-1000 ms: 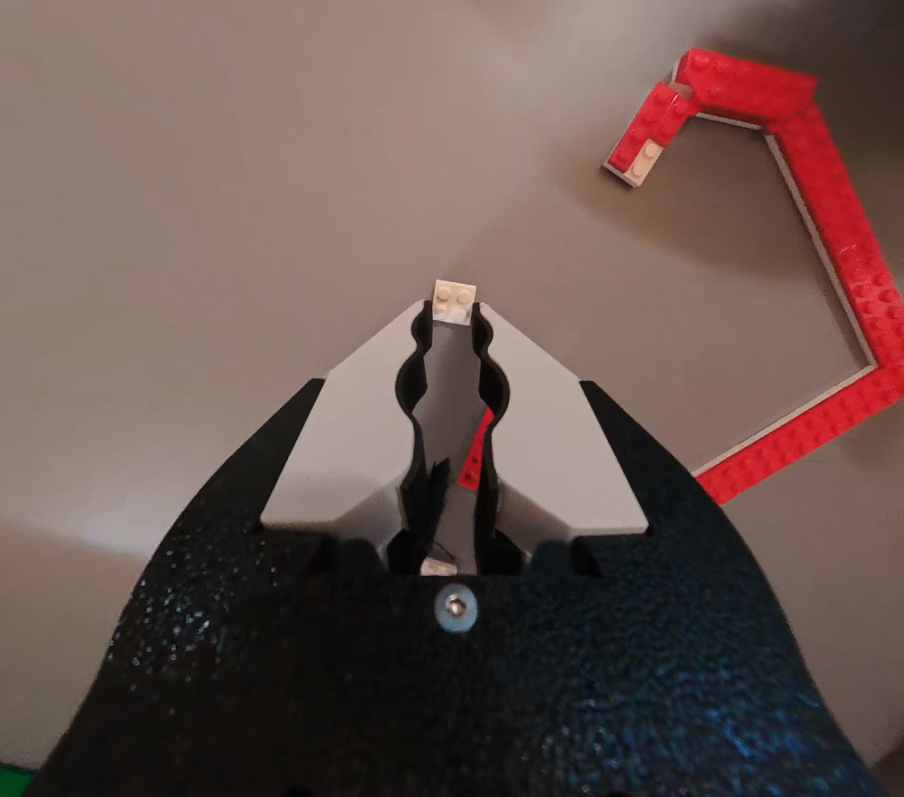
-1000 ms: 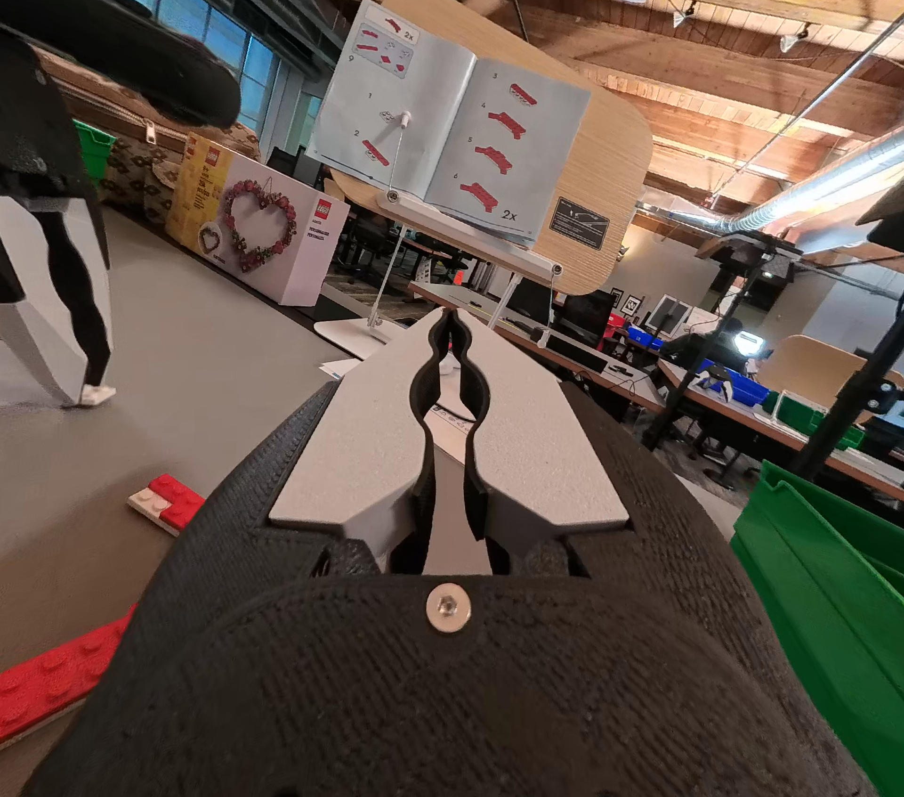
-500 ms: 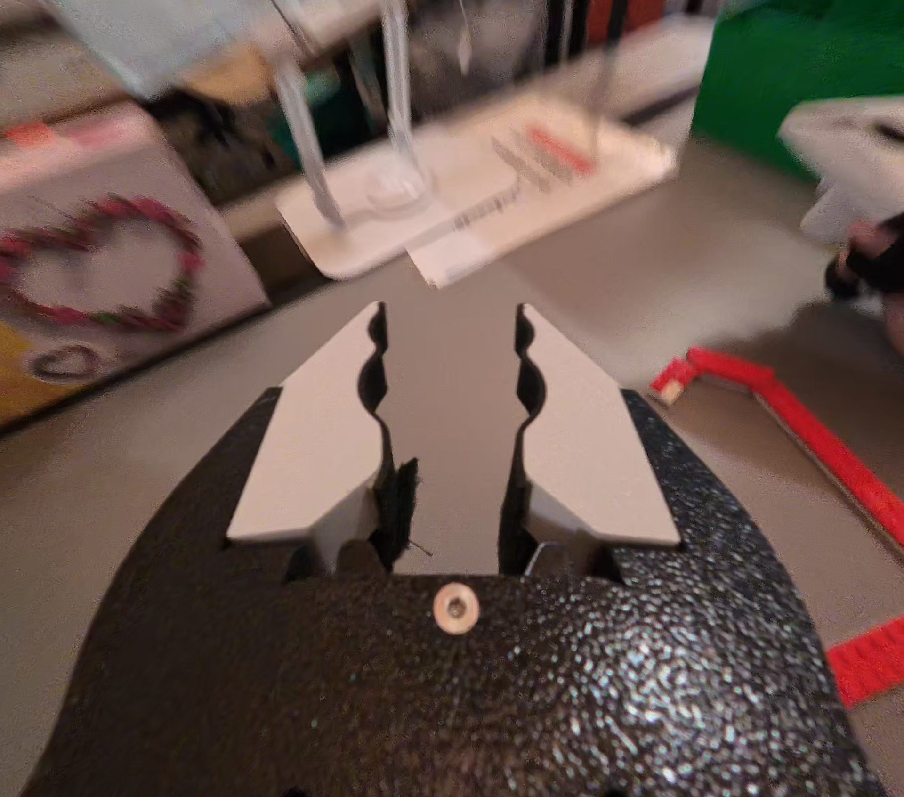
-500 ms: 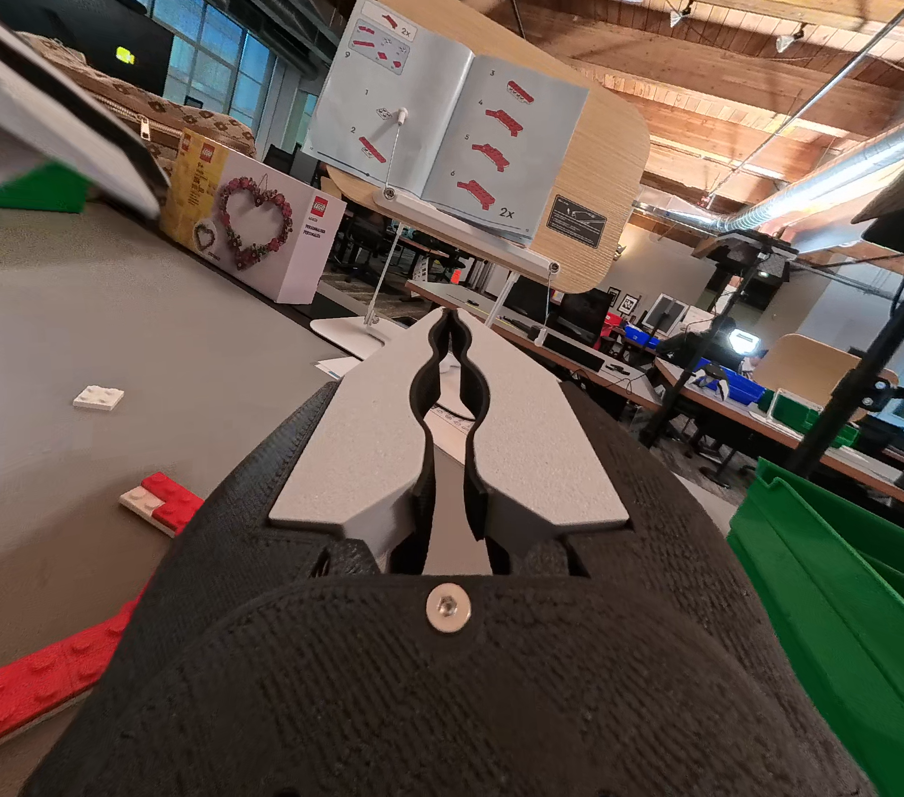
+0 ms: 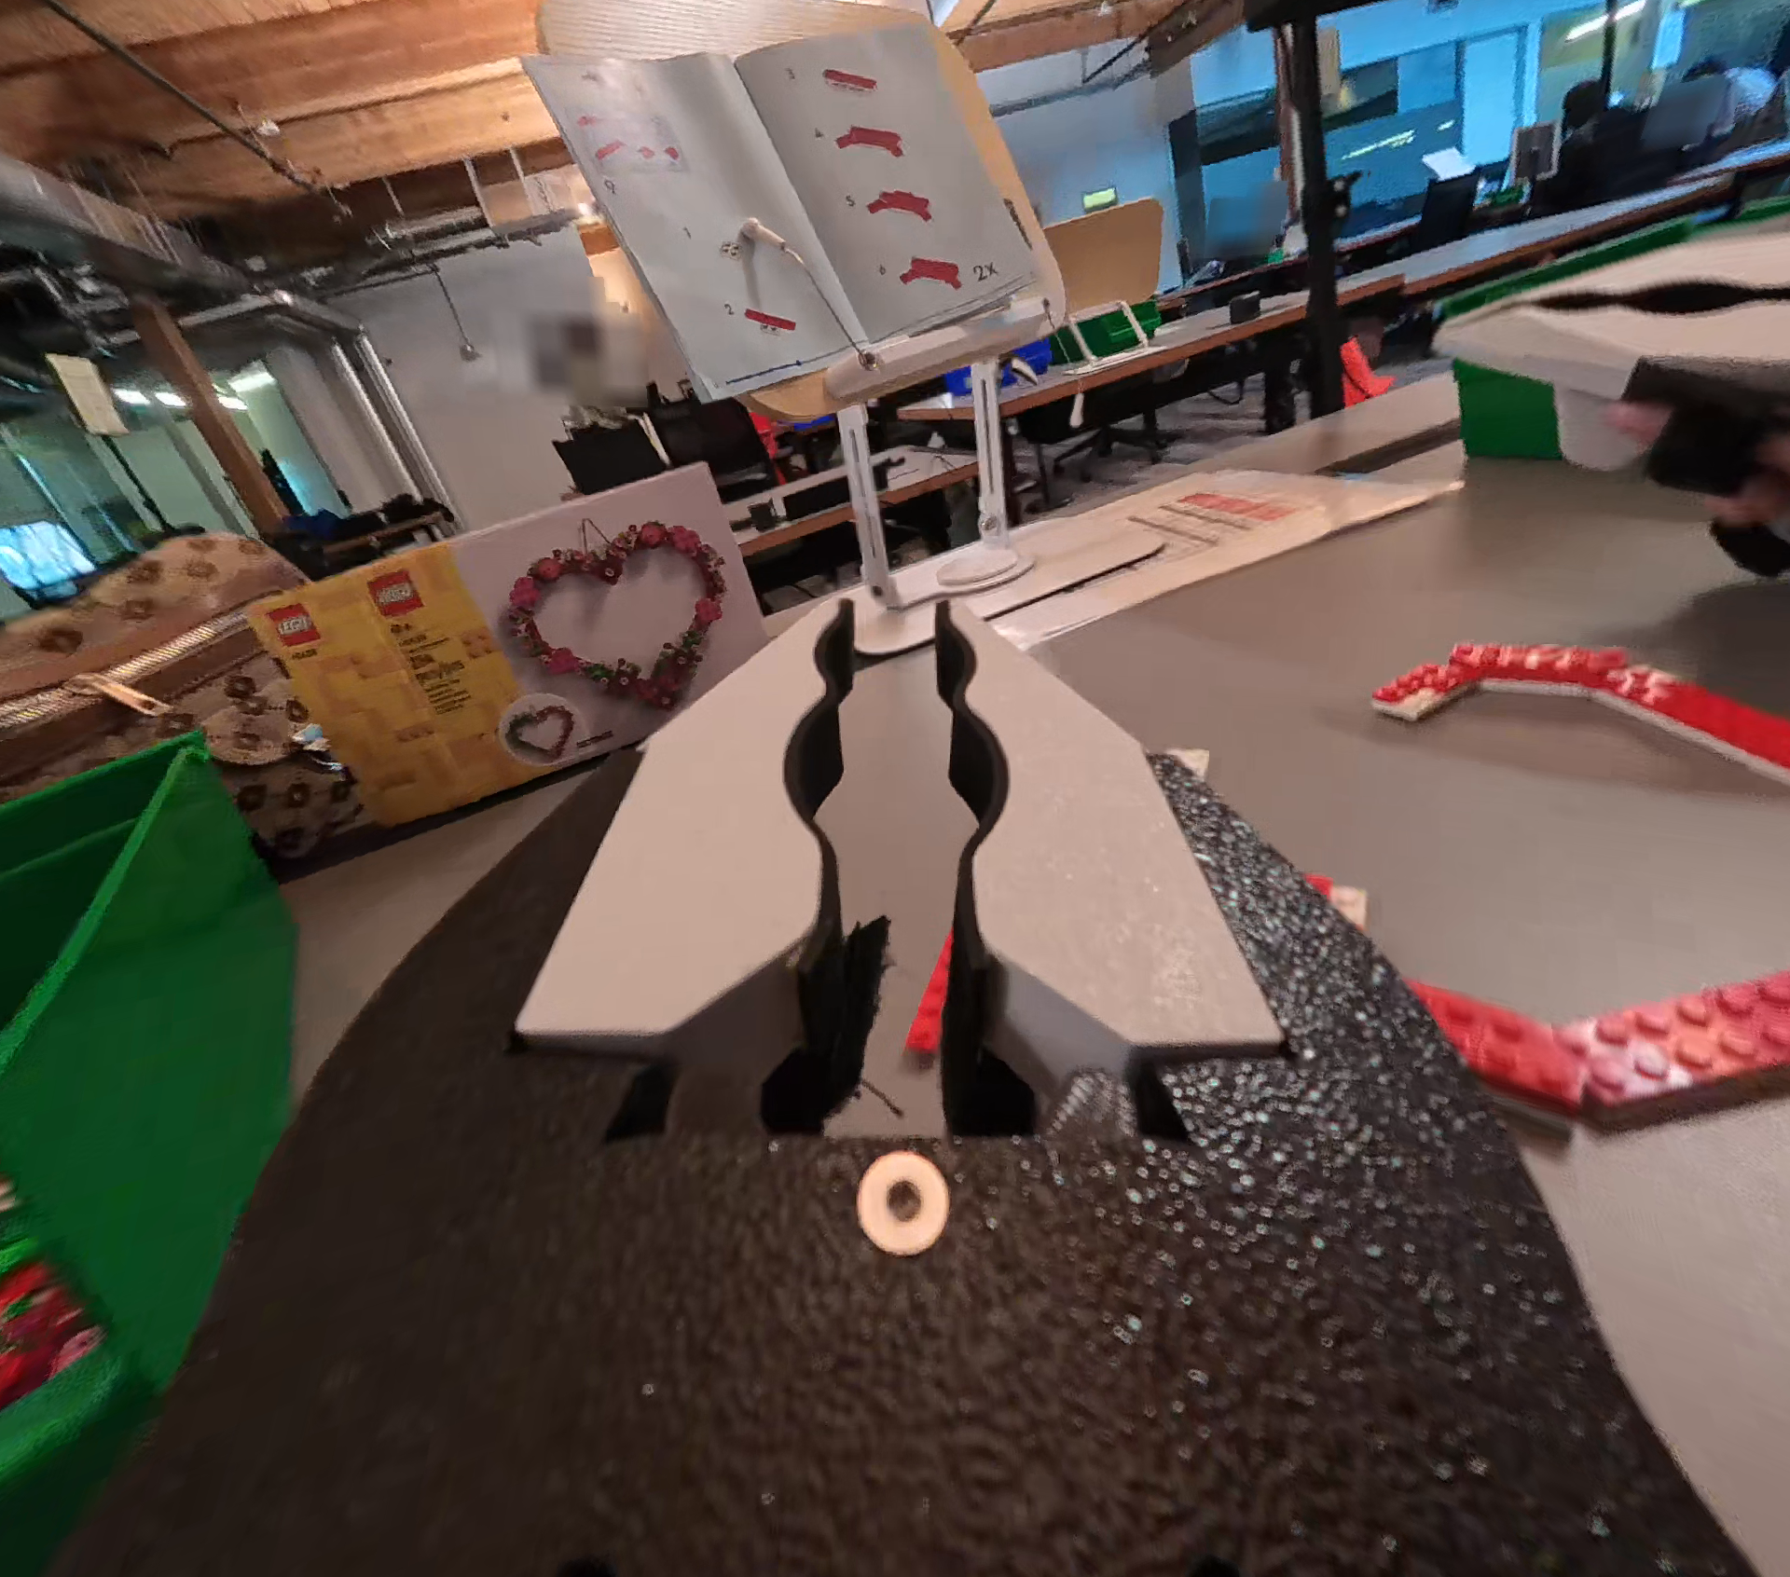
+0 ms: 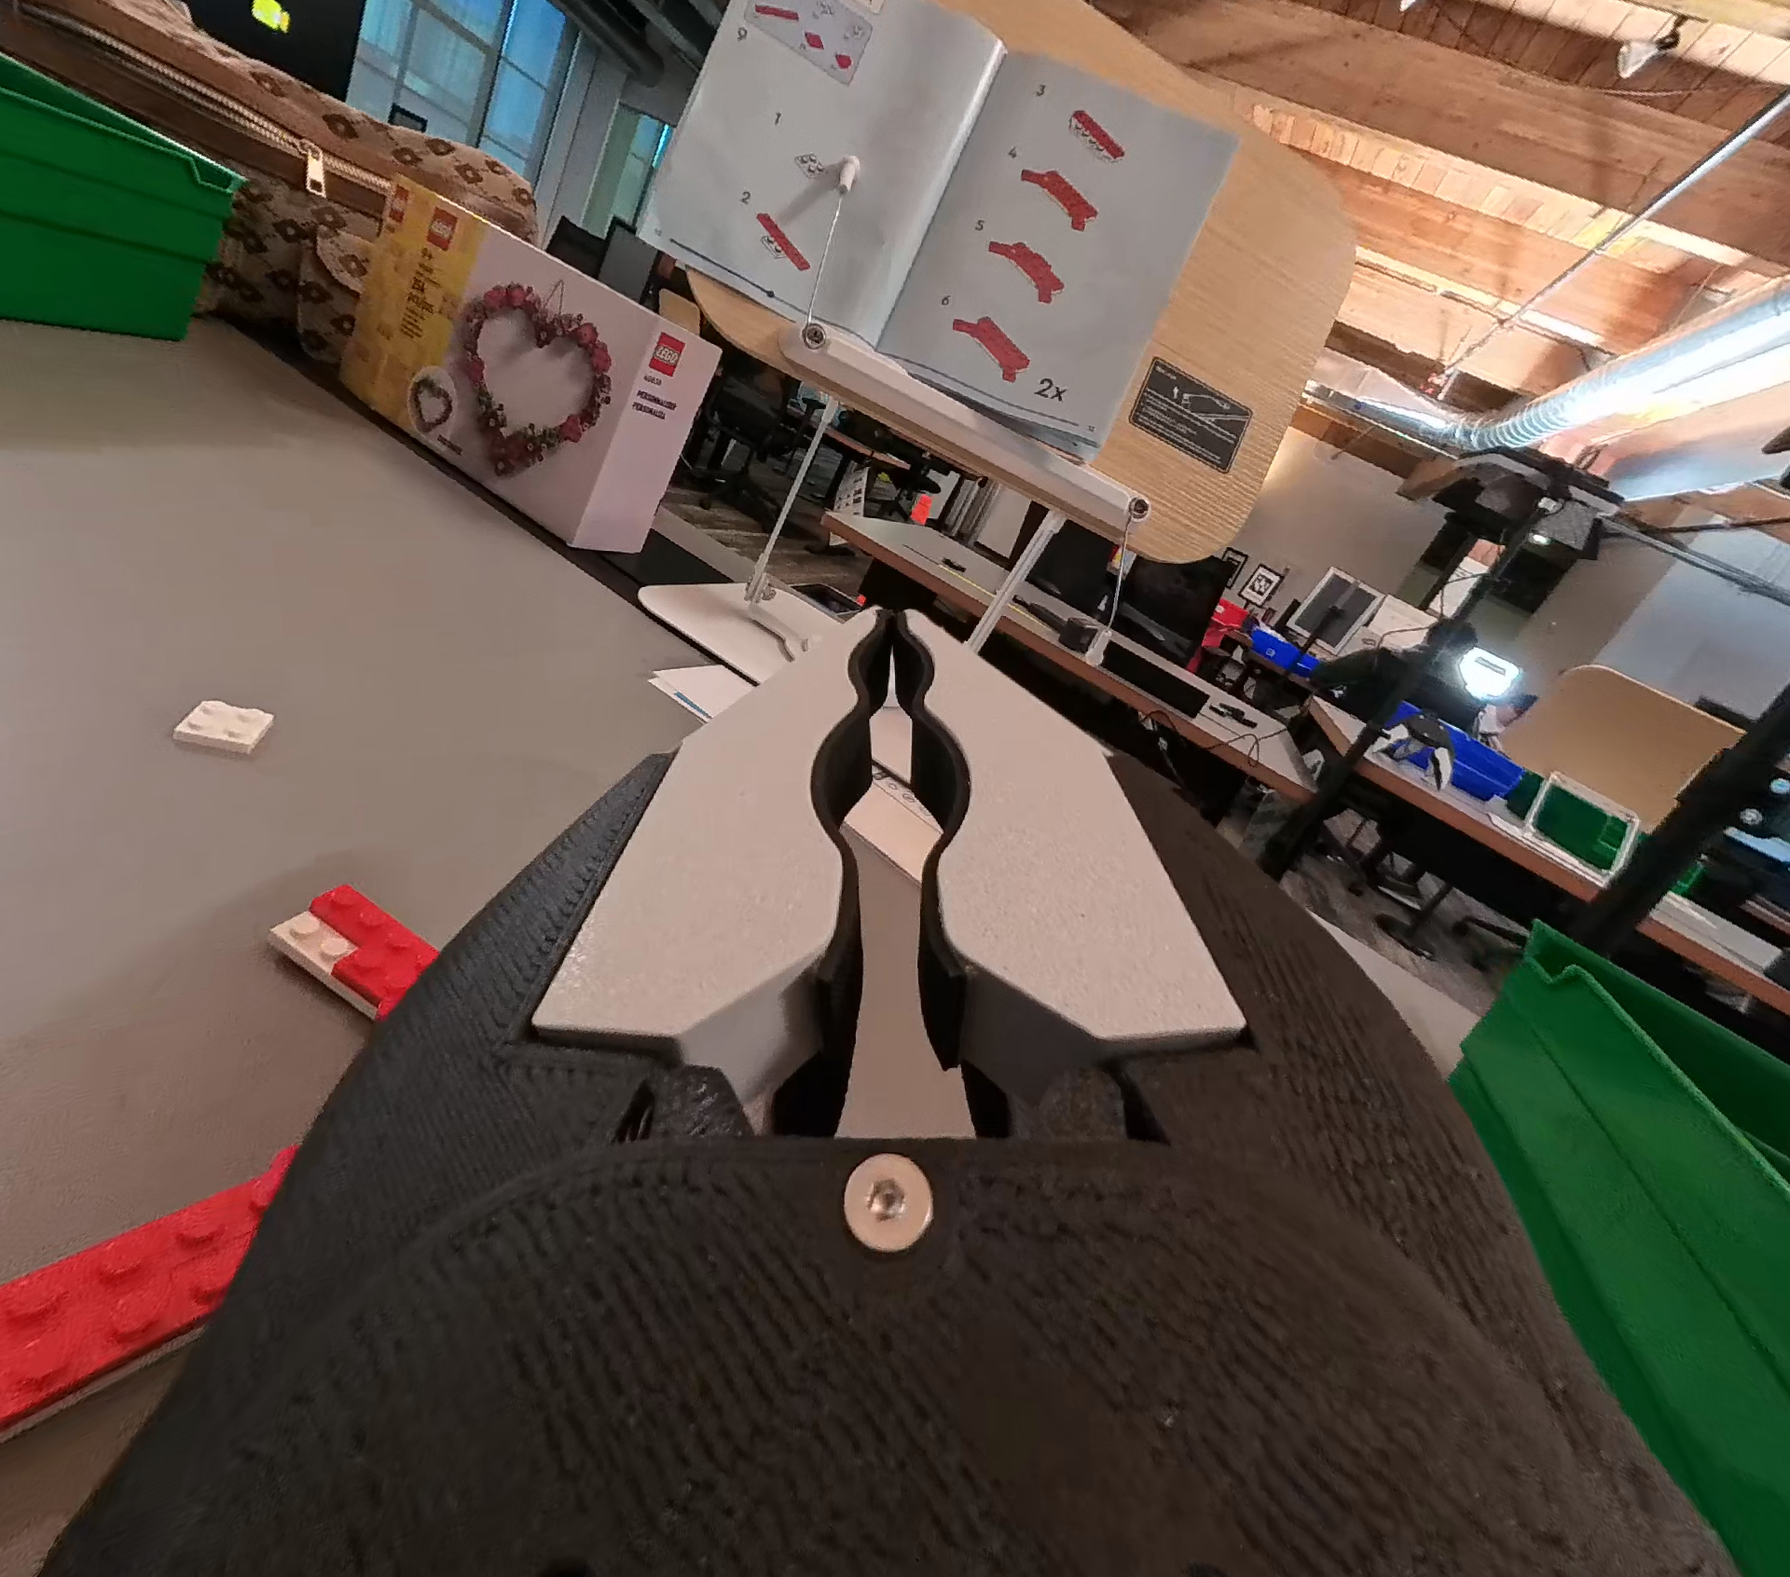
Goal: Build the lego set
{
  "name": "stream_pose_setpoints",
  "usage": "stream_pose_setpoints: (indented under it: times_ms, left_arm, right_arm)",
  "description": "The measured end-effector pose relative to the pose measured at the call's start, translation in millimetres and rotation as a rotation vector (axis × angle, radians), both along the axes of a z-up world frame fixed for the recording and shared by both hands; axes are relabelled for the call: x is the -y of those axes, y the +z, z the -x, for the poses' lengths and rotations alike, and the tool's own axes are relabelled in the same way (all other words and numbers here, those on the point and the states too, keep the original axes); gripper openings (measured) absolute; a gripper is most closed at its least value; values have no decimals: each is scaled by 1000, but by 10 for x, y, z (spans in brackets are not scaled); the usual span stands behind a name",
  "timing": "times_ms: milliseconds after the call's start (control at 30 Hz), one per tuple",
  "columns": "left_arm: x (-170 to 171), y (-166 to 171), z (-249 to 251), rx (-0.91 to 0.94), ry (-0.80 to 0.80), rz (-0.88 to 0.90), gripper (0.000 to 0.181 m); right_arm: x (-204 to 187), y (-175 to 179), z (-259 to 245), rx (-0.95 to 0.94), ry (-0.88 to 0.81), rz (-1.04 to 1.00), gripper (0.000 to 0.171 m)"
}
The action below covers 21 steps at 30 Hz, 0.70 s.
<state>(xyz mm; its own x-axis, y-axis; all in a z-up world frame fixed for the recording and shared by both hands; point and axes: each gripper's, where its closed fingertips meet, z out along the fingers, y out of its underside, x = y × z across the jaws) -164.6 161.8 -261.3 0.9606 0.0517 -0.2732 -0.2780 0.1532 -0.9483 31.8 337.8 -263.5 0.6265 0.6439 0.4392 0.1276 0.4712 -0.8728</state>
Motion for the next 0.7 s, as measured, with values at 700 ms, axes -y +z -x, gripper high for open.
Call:
stream_pose_setpoints:
  times_ms: [700]
  left_arm:
    - [256, 111, 277, -249, 68, -89, 0]
  right_arm:
    - [276, 6, -133, -21, -68, 56, 0]
